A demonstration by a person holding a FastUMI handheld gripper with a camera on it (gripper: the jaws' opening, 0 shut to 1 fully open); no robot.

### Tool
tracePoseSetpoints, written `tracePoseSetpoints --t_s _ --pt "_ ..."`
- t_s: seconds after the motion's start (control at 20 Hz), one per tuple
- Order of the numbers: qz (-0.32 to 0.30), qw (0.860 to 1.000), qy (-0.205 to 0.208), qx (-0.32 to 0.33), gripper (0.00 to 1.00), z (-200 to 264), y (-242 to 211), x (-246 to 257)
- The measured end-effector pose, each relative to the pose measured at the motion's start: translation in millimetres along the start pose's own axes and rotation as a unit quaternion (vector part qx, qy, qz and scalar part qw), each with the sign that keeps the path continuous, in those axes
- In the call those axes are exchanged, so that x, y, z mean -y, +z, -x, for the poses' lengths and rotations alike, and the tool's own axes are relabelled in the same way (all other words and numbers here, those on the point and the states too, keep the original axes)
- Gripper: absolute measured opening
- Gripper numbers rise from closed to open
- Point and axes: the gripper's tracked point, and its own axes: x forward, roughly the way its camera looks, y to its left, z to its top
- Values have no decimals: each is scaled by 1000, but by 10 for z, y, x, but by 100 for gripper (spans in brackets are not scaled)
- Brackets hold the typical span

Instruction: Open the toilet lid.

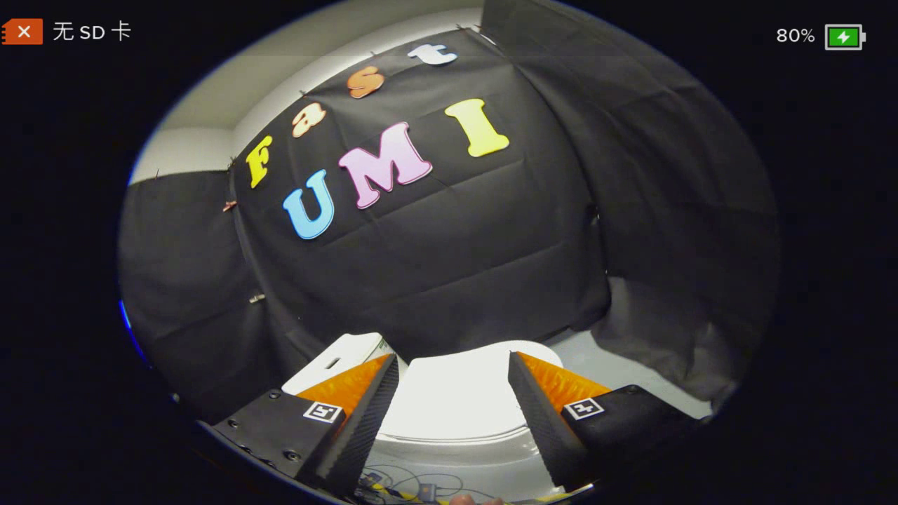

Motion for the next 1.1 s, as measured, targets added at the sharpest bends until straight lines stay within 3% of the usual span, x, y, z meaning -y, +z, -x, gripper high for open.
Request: tracePoseSetpoints --t_s 0.3,0.7,1.1 --pt "-107 993 -7 -47 99 -269 -392 628" --pt "-181 976 -39 -117 99 -533 -1033 1310" --pt "-219 951 -109 -192 98 -718 -1780 2005"
